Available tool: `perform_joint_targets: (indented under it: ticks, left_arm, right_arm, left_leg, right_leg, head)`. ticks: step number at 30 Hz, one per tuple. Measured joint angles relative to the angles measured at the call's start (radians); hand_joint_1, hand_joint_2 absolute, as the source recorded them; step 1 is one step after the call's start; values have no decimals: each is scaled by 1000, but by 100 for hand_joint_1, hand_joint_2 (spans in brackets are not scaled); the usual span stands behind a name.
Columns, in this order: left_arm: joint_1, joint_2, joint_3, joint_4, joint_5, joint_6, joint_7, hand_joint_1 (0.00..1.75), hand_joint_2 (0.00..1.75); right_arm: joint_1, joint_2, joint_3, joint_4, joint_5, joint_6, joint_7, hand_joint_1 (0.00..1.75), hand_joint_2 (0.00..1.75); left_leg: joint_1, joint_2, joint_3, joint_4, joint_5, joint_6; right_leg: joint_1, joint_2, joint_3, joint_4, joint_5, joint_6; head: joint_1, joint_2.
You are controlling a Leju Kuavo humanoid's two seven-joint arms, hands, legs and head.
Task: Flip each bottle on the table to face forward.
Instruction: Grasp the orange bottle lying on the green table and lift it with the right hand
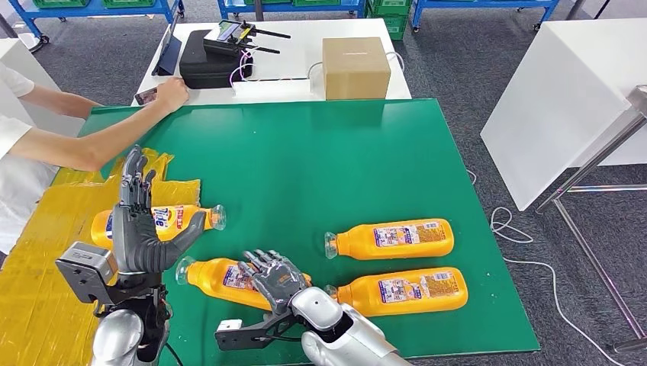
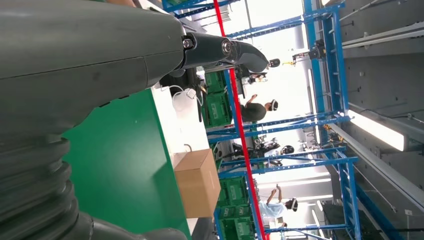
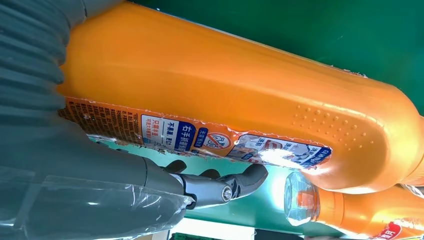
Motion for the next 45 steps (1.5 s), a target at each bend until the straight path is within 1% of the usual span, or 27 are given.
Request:
perform_joint_targets:
  ticks: [10,14,18,21,27,41,45]
  left_arm:
    - [0,0,0,0,0,0,0,0,175]
    - [0,0,0,0,-2,3,-1,0,175]
    - [30,0,1,-17,-42,77,-24,0,175]
    - [66,0,3,-44,-55,103,-24,0,175]
    - [76,-3,7,-53,-67,92,-14,0,175]
    - [75,-3,10,-53,-71,90,-9,0,175]
    - [75,-3,10,-54,-69,84,-8,0,175]
  right_arm:
    - [-1,0,0,1,0,0,0,0,175]
    - [-1,0,0,1,0,3,-1,175,175]
    - [-33,0,12,30,-20,70,-42,175,175]
    - [-61,1,22,68,-41,86,-75,175,175]
    - [-82,6,27,101,-57,82,-80,175,175]
    - [-83,8,32,124,-66,79,-80,175,175]
    - [-81,8,30,123,-91,45,-81,175,175]
  left_leg:
    - [0,0,0,0,0,0]
    - [0,0,0,0,0,0]
    - [1,4,1,0,-1,-1]
    - [1,5,2,0,-1,-1]
    - [1,5,3,0,-1,-1]
    - [1,5,4,0,-1,-1]
    - [1,5,4,0,-1,-1]
  right_leg:
    - [0,0,0,0,0,0]
    - [0,0,0,0,0,0]
    - [0,3,1,0,0,0]
    - [0,5,1,0,0,-1]
    - [0,4,2,0,0,-1]
    - [0,5,2,0,0,-1]
    - [0,5,2,0,0,-1]
  head:
    - [0,0]
    - [0,0]
    - [0,0]
    - [0,0]
    - [0,0]
    - [0,0]
    - [0,0]
